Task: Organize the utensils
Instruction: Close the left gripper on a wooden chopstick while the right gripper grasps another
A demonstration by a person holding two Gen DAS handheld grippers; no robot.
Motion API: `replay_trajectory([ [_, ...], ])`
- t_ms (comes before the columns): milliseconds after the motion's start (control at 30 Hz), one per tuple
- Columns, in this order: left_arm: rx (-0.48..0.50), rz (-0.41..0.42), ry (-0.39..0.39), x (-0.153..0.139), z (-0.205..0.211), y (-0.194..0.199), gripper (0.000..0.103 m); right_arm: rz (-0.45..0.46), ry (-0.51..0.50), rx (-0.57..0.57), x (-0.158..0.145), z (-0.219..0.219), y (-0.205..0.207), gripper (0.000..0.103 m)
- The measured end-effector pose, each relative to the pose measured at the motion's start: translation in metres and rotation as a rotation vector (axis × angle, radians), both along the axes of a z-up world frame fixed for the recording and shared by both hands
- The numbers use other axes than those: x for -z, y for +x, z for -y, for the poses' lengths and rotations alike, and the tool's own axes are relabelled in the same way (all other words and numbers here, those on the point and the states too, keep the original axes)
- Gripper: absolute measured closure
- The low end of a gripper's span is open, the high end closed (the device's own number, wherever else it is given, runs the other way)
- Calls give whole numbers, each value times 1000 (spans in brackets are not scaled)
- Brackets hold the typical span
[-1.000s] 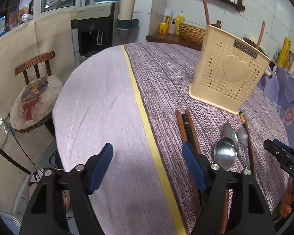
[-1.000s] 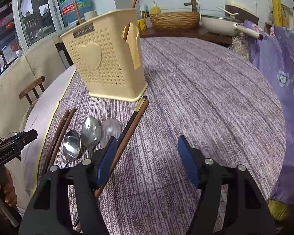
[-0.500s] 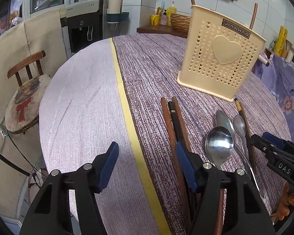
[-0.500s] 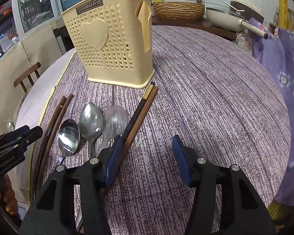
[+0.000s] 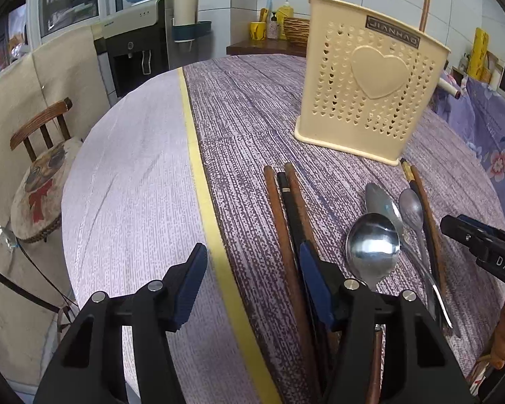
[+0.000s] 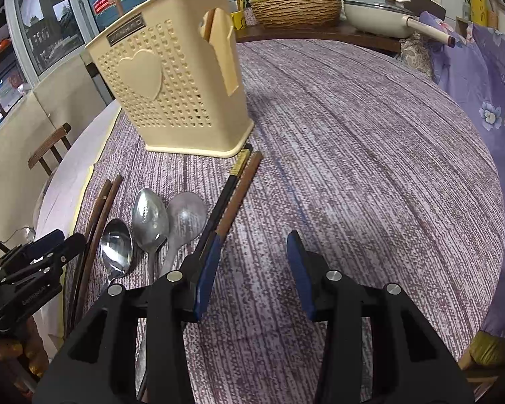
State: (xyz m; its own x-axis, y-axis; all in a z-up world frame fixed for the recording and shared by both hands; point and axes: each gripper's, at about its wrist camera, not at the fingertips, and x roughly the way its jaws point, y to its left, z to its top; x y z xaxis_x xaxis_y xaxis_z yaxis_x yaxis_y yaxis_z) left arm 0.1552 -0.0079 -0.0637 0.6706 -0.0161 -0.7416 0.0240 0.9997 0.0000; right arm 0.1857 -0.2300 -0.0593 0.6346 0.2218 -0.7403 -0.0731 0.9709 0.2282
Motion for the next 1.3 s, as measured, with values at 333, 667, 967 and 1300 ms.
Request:
replay_trajectory([
  [333,-19,-19,41,0,-3,5,51,-10,-35,9,1,-5,7,61],
  [667,-7,-27,56,4,1,19,52,-15,-45,17,-1,-13,20,65],
  [967,-14,-43,53,2,-1,28,57,-41,2,28,0,-1,34,77],
  [1300,-3,-58,54,1,5,41,71,-43,6,37,1,-8,54,91],
])
